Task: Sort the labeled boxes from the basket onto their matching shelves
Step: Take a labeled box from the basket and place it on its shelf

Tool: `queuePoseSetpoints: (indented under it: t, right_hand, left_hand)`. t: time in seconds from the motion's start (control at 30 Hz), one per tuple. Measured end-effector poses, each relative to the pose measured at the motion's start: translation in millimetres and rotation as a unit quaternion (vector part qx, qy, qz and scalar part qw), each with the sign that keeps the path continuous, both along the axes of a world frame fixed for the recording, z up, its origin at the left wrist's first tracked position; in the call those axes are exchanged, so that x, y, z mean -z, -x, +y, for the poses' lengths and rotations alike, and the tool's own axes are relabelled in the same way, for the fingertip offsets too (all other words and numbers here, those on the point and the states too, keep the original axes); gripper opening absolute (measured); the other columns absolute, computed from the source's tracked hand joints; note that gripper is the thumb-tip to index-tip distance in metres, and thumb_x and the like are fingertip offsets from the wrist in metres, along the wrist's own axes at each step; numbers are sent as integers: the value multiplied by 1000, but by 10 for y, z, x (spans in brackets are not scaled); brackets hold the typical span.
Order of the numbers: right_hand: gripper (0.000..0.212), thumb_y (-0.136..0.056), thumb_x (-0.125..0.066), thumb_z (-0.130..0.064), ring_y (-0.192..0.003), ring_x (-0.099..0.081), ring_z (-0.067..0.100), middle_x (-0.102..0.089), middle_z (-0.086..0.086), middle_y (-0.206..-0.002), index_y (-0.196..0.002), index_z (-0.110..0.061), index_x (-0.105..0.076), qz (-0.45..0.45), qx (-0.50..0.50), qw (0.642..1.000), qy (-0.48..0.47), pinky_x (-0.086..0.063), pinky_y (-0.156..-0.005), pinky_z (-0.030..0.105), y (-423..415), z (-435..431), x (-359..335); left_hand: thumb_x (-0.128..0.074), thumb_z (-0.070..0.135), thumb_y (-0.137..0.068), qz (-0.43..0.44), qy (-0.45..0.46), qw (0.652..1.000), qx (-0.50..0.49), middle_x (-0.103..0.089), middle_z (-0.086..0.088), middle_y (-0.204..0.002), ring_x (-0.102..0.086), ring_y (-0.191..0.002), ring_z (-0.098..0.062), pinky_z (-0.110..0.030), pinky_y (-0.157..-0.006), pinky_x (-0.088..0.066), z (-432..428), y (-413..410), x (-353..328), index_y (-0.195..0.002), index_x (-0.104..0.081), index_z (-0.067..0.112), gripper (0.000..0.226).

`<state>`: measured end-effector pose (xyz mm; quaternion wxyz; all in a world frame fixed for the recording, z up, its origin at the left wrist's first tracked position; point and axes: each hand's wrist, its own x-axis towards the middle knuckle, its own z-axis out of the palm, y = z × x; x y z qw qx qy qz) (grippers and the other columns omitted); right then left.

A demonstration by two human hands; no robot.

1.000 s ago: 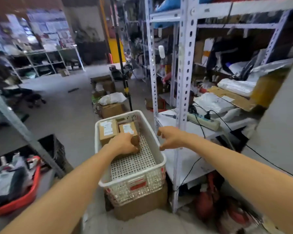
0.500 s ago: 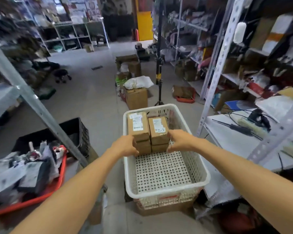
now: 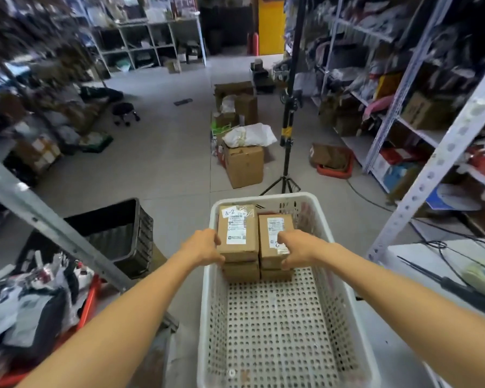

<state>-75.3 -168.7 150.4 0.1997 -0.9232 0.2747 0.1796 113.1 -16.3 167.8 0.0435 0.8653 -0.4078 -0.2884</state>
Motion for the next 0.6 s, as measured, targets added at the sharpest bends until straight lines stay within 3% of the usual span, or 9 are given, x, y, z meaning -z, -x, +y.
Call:
queuePoseSetpoints:
  t: [0.3,0.43,0.6]
  right_hand:
    - [65,-82,-70,-31,-117,-51,26,-50,12,-133,-135,-7,-41,27,18,998,-47,-47,-94,35,-441,-643,388]
    - [56,-85,-66,-23,-118,-50,27,-51,14,-133,-133,-5,-43,36,37,996,-75,-46,-97,34,-715,-771,719]
    - [71,-81,-72,-28,-123,-49,26,-49,13,-138,-139,-7,-38,35,91,988,-123,-44,-96,32,-1009,-829,1170]
  left_hand:
    - [-74,31,-80,-4,-49,999,-17,-59,-4,-123,-57,-108,-21,-34,-87,-48,-396,-413,441,-126,-50,17,54]
    - [-75,29,-78,31,-45,998,-33,-54,-6,-129,-54,-114,-23,-36,-92,-48,-614,-643,794,-132,-46,16,62]
    - [-77,19,-74,95,-6,994,-50,-43,-10,-136,-49,-119,-26,-40,-97,-47,-849,-889,1323,-137,-35,10,77]
